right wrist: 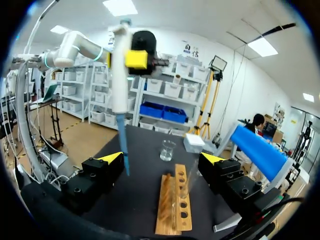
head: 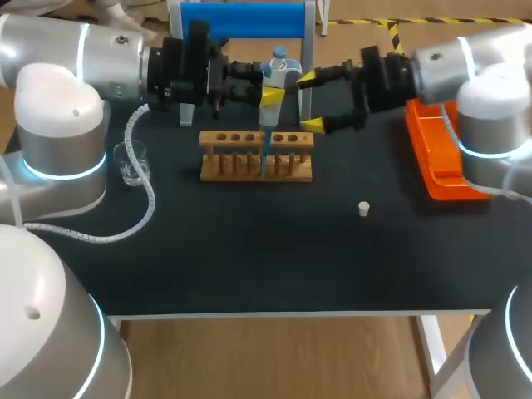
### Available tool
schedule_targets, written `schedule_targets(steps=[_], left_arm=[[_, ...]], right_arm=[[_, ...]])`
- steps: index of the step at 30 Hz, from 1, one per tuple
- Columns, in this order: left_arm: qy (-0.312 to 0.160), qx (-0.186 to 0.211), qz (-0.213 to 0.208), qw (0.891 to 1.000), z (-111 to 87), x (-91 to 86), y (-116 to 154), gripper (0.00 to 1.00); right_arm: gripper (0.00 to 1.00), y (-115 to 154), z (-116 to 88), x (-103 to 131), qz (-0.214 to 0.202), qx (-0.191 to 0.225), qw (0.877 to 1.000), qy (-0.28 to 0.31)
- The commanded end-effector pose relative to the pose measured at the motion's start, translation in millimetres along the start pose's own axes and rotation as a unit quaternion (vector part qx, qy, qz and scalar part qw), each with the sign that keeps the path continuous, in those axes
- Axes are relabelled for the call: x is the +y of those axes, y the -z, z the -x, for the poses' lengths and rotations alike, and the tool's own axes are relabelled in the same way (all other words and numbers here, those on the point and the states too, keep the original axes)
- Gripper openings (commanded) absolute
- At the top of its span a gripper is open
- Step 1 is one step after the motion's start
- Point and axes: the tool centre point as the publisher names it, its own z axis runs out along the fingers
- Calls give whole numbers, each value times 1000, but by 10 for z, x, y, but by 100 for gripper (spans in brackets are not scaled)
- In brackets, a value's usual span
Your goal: Invert the test tube, pick up the pipette, mount the tip to pipette, aspirate from beaker and dispense into the tube, eject the tip, return the pipette, and cap with the stopper.
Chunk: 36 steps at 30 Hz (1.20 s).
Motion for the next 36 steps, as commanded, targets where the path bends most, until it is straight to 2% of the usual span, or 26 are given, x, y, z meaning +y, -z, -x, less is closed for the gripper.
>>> schedule_targets(steps=[1, 7, 17, 22, 30, 32, 36], left_arm=[[-1, -1, -2, 1000, -6, 4, 10, 0], [-1, -1, -2, 1000, -6, 4, 10, 0], [-1, -1, -2, 1000, -6, 4, 10, 0], [-1, -1, -2, 1000, -6, 4, 10, 0], [-1, -1, -2, 1000, -6, 4, 10, 0], [-1, -1, -2, 1000, -6, 4, 10, 0], [-1, -1, -2, 1000, -6, 4, 10, 0]], right_arm=[[100, 429, -407, 187, 26, -25, 999, 12], [100, 531, -613, 399, 57, -32, 997, 31], [100, 439, -810, 605, 106, -39, 994, 4], [100, 265, -825, 684, 117, -28, 993, -19], [100, 41, -716, 779, 112, -39, 991, -56], [100, -20, -722, 801, 120, -23, 990, -71], [100, -97, -724, 822, 113, -17, 991, -76]])
